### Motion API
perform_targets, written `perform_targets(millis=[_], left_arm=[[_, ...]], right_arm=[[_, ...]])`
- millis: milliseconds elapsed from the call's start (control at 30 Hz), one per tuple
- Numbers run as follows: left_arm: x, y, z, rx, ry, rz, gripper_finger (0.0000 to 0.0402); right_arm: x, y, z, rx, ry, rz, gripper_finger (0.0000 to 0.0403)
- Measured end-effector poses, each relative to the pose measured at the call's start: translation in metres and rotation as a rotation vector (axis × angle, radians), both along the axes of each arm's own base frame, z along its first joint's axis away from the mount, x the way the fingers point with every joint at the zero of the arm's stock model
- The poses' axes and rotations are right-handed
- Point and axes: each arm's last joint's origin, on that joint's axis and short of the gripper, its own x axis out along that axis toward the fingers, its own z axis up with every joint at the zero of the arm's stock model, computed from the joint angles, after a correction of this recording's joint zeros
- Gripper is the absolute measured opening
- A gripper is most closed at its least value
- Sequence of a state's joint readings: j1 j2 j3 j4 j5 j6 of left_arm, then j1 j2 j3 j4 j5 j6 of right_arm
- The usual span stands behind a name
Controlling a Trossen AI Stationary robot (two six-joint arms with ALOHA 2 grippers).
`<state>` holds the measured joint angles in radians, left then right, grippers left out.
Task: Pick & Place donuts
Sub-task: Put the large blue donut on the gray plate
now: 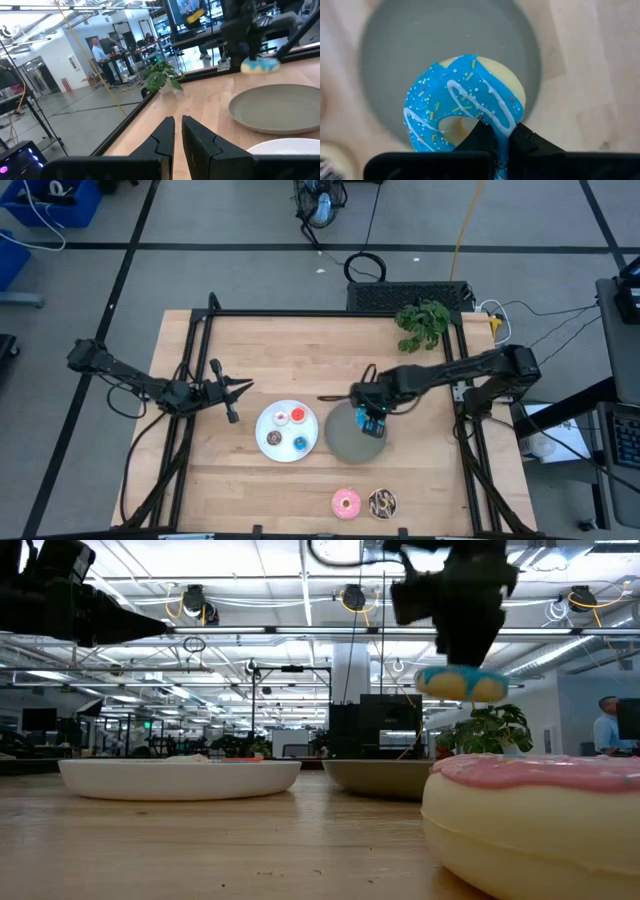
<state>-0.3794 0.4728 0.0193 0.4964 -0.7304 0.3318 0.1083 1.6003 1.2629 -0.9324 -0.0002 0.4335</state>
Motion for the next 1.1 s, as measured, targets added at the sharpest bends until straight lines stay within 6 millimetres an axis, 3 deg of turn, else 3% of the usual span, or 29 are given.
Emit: perform_targets(millis=[167,400,767,900,1100], left_arm=[[0.0,0.0,0.0,0.006,0.002,0.0,0.0042],[0.0,0.0,0.0,0.006,0.002,0.0,0.0042],[0.0,0.0,-0.002,0.014,0.024,0.0,0.0042],[0.0,0.0,-0.003,0.017,0.032,0.0,0.0042],[0.0,0.0,-0.003,0.063,0.048,0.001,0.0042]], right_arm=[[0.017,-0.014,-0.027,-0.011,0.048,0.017,0.0006],[0.034,-0.015,-0.066,0.023,0.121,0.097,0.0006],[0.038,-0.015,-0.082,0.013,0.154,0.165,0.0012],[0.041,-0.012,-0.08,-0.002,0.113,0.221,0.0051],[0.039,-0.01,-0.076,0.0,0.112,0.217,0.0144]])
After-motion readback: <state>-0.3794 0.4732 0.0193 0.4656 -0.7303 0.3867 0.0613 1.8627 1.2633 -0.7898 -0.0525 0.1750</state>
